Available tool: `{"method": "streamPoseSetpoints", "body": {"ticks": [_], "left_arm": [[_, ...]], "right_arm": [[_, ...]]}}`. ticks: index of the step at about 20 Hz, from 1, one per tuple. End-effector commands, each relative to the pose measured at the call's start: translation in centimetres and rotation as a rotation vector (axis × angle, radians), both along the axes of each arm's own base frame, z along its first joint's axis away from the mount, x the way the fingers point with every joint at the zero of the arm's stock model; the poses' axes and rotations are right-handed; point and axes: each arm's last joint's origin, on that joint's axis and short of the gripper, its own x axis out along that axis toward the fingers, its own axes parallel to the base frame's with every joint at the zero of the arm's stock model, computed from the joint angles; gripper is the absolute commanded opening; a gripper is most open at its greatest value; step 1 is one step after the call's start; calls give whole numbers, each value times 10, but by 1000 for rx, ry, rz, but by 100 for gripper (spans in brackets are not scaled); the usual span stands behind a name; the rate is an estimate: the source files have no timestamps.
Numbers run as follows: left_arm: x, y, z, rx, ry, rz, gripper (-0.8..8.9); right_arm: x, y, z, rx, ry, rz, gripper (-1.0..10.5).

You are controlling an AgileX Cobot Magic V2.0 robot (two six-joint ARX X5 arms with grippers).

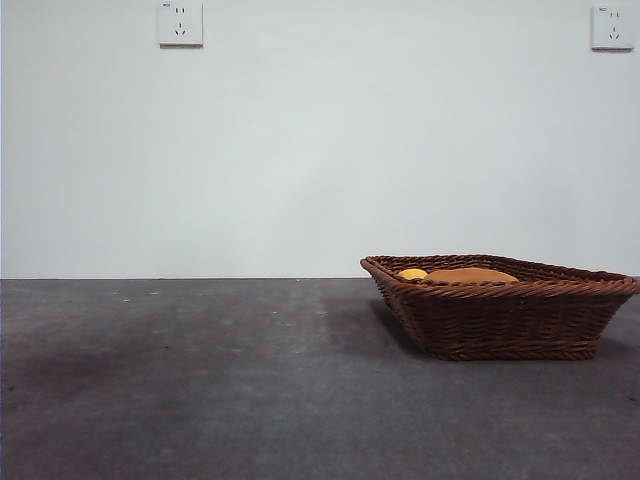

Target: Help me put the vegetables on the table into the basket

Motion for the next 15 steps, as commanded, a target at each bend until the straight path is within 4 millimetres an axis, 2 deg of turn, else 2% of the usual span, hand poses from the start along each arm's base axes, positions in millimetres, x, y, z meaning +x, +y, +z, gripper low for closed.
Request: {"method": "streamPoseSetpoints", "body": {"ticks": [1, 5, 8, 11, 15], "left_arm": [[6, -4, -2, 9, 21, 8, -8], [27, -18, -8, 28, 48, 9, -8], [47, -33, -10, 6, 17, 7, -8], [61, -38, -3, -57, -112, 10, -4], [68, -23, 8, 28, -405, -85, -4]], "right_arm": [[-3, 0, -2, 0, 18, -7, 0], [5, 0, -4, -5, 41, -10, 0], [20, -2, -9, -31, 83, -40, 0], [39, -4, -17, -44, 138, -55, 0], [65, -6, -29, -44, 213, -55, 0]]}}
